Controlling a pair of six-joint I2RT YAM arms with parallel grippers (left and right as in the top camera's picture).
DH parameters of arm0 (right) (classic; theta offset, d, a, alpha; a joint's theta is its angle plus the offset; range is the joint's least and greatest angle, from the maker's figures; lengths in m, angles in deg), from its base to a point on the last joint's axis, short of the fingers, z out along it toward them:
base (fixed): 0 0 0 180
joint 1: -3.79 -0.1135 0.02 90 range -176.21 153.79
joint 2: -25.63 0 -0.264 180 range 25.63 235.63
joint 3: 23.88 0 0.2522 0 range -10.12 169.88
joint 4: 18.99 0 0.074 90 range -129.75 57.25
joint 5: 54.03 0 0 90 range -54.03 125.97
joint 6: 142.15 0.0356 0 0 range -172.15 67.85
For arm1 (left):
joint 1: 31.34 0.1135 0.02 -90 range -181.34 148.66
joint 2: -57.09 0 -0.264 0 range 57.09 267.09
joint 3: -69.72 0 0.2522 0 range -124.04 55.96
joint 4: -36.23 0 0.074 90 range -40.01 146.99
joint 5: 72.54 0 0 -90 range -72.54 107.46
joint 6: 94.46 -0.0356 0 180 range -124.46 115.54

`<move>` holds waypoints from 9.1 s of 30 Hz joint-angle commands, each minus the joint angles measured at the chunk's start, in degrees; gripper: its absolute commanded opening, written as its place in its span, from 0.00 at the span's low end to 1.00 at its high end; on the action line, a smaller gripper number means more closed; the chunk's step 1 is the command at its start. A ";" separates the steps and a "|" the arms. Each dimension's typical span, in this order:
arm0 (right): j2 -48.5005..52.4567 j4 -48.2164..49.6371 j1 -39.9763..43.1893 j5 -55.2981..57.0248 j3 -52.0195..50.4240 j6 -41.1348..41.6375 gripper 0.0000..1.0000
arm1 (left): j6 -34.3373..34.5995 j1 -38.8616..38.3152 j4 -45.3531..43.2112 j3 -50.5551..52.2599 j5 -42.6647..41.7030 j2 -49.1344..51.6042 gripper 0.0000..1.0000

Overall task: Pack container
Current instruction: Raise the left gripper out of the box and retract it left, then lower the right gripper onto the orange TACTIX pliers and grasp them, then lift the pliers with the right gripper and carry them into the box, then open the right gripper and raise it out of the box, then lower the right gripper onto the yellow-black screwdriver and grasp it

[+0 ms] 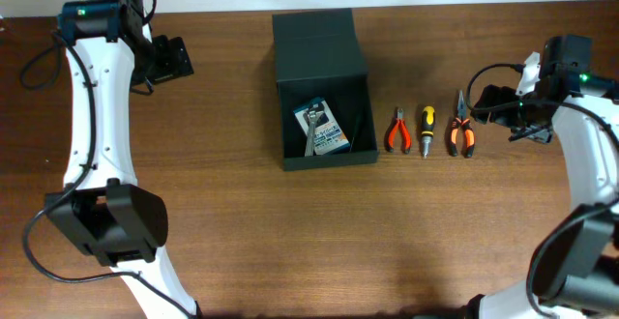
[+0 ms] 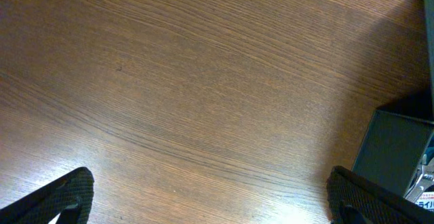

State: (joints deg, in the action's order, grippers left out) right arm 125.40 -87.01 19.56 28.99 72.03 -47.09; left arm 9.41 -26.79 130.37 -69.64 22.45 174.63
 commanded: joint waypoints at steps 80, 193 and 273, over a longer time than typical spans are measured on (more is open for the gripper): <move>23.61 7.08 -0.74 4.55 0.13 -5.73 0.71 | -0.68 0.11 -0.15 -0.94 0.85 0.00 0.99; 14.36 -8.70 -6.51 -4.85 27.45 -5.55 0.04 | -0.68 0.11 -0.15 -0.94 0.85 0.00 0.99; 14.03 -14.14 -18.86 9.92 31.26 10.38 0.77 | -0.68 0.11 -0.15 -0.94 0.83 0.00 0.99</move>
State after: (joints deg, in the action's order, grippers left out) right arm 136.81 -100.03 -2.36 38.15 103.59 -40.75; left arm 9.41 -26.76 130.35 -69.64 22.47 174.63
